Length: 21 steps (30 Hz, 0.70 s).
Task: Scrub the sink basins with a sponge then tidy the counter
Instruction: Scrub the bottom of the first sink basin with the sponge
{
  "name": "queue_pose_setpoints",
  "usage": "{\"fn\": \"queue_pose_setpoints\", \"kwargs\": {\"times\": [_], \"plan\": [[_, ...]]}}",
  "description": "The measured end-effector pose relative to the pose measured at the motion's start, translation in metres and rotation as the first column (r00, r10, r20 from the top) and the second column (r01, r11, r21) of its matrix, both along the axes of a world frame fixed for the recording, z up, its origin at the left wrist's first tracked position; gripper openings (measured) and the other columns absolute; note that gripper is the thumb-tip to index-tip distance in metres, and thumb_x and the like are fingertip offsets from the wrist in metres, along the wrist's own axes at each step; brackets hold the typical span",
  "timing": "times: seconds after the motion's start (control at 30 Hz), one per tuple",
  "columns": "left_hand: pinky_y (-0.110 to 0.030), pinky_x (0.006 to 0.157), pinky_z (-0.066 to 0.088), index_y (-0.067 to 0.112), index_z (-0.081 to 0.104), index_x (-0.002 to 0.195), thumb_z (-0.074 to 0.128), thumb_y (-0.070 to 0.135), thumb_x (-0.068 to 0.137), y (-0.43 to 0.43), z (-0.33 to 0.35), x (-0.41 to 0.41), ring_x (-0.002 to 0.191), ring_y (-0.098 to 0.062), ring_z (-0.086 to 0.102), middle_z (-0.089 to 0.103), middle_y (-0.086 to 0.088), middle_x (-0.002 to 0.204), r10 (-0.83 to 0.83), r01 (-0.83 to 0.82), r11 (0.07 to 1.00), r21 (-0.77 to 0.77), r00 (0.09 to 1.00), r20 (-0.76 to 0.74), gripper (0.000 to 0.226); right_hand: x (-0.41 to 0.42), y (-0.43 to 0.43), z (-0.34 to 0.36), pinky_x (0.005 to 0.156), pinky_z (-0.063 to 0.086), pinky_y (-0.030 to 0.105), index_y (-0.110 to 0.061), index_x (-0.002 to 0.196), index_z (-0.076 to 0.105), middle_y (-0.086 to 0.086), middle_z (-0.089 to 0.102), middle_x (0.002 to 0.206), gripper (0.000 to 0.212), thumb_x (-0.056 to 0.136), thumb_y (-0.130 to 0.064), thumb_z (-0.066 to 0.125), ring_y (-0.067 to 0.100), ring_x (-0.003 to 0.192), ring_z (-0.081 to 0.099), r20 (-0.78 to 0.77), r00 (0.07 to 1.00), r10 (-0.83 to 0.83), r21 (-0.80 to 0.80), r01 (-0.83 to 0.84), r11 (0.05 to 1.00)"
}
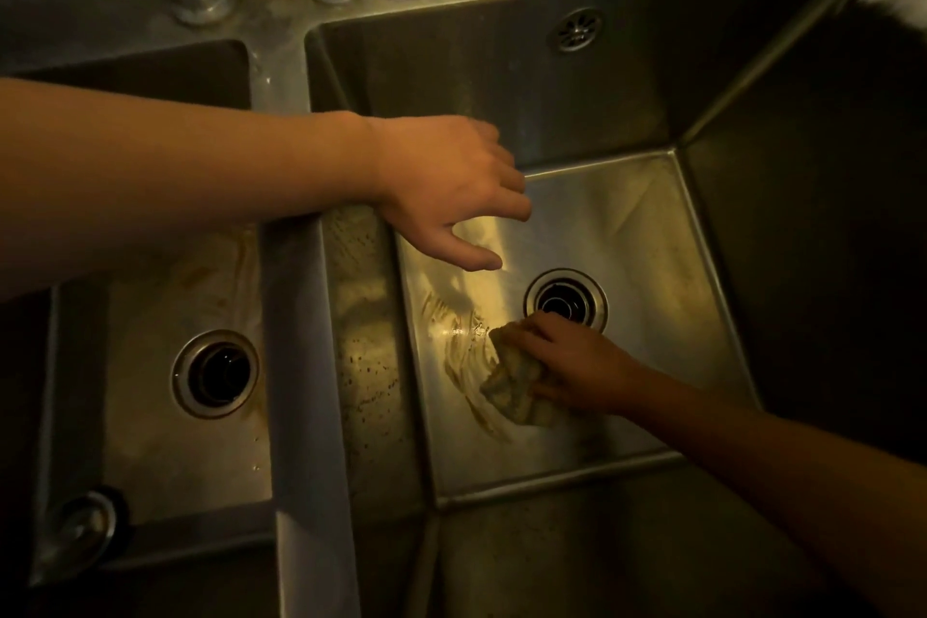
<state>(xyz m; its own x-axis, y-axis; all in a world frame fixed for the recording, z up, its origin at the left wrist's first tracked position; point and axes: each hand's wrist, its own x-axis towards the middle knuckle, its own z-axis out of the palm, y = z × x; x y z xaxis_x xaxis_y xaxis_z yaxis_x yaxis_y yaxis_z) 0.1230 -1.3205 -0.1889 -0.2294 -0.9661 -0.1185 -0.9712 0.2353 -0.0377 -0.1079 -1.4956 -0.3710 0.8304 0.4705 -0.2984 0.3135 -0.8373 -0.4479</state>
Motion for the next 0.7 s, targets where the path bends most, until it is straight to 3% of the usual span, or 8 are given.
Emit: {"fn": "queue_pose_setpoints", "kwargs": {"times": [0.1, 0.2, 0.43, 0.53, 0.7], "plan": [[-0.042, 0.085, 0.046, 0.017, 0.057, 0.127, 0.027, 0.071, 0.092, -0.002, 0.001, 0.002, 0.095, -0.026, 0.063, 0.067, -0.006, 0.109, 0.025, -0.025, 1.000, -0.002, 1.000, -0.006, 0.071, -0.005, 0.002, -0.002, 0.092, 0.050, 0.033, -0.025, 0.151, 0.035, 0.009, 0.042, 0.140, 0.077, 0.083, -0.034, 0.069, 0.023, 0.120, 0.049, -0.009, 0.996, 0.083, 0.016, -0.083, 0.996], [-0.043, 0.085, 0.048, 0.017, 0.057, 0.127, 0.027, 0.071, 0.091, -0.002, 0.001, 0.001, 0.096, -0.027, 0.063, 0.066, -0.006, 0.110, 0.054, -0.054, 0.999, 0.000, 0.998, -0.027, 0.071, -0.006, 0.006, -0.005, 0.098, 0.048, 0.035, -0.030, 0.150, 0.034, 0.003, 0.037, 0.144, 0.074, 0.085, -0.032, 0.068, 0.022, 0.126, 0.045, -0.082, 0.996, -0.039, 0.054, 0.043, 0.998], [-0.045, 0.084, 0.049, 0.017, 0.057, 0.126, 0.031, 0.068, 0.091, -0.003, 0.001, 0.005, 0.096, -0.029, 0.063, 0.066, -0.007, 0.109, 0.104, -0.103, 0.995, 0.010, 0.994, -0.036, 0.067, -0.030, 0.034, -0.008, 0.084, 0.049, 0.032, -0.025, 0.143, 0.038, 0.003, 0.039, 0.137, 0.065, 0.087, -0.042, 0.066, 0.020, 0.111, 0.052, -0.153, 0.983, 0.104, 0.005, -0.104, 0.995], [-0.045, 0.084, 0.049, 0.017, 0.057, 0.125, 0.030, 0.068, 0.090, -0.003, 0.001, 0.005, 0.095, -0.029, 0.063, 0.066, -0.007, 0.108, 0.100, -0.100, 0.995, 0.002, 0.995, -0.031, 0.068, -0.028, 0.041, -0.012, 0.079, 0.050, 0.032, -0.026, 0.136, 0.042, 0.000, 0.040, 0.131, 0.063, 0.083, -0.046, 0.070, 0.020, 0.102, 0.055, -0.187, 0.982, 0.029, -0.013, -0.032, 0.999], [-0.044, 0.084, 0.048, 0.018, 0.057, 0.125, 0.028, 0.069, 0.090, -0.003, -0.002, 0.007, 0.095, -0.028, 0.063, 0.066, -0.006, 0.108, 0.107, -0.107, 0.994, -0.002, 0.994, -0.011, 0.068, -0.006, 0.060, -0.013, 0.078, 0.053, 0.039, -0.025, 0.127, 0.049, -0.002, 0.044, 0.123, 0.058, 0.079, -0.045, 0.075, 0.021, 0.097, 0.057, -0.181, 0.951, -0.249, 0.044, 0.261, 0.964]]}}
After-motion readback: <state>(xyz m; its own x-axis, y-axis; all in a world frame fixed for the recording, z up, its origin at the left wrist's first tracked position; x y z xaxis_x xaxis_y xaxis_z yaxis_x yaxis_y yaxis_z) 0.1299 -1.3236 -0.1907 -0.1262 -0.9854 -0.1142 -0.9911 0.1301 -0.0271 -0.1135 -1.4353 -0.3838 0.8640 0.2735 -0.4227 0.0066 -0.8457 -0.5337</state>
